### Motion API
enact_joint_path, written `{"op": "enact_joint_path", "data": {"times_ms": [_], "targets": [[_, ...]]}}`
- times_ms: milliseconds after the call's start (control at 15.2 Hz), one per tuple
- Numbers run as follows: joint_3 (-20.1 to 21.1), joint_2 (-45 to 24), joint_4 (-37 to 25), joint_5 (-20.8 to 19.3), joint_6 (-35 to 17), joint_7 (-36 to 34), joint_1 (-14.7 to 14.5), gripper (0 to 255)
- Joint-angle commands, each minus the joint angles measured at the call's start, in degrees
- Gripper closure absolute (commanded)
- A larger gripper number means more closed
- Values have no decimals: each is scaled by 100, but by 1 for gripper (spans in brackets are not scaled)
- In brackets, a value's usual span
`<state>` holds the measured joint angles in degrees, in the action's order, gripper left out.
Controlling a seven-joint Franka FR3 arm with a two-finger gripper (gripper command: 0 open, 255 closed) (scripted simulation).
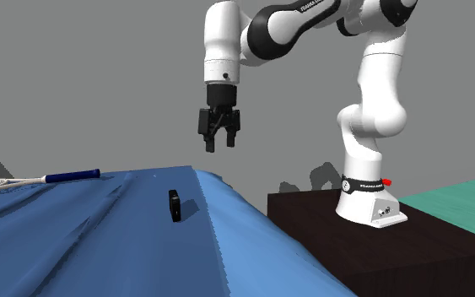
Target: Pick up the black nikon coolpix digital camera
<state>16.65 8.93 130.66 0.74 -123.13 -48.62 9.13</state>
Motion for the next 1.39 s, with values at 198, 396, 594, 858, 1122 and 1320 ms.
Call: {"op": "enact_joint_path", "data": {"times_ms": [198,396,594,858,1122,1320], "targets": [[48,-1215,-633,-398,-499,-1538,140,0],[-61,-1889,-1079,-615,-682,-2374,121,0],[-242,-2530,-1553,-762,-819,-3126,62,0],[-441,-3118,-1975,-838,-975,-3735,-2,0],[-478,-3316,-1927,-904,-1216,-3781,-28,0],[-503,-3450,-1905,-948,-1368,-3812,-46,0]]}}
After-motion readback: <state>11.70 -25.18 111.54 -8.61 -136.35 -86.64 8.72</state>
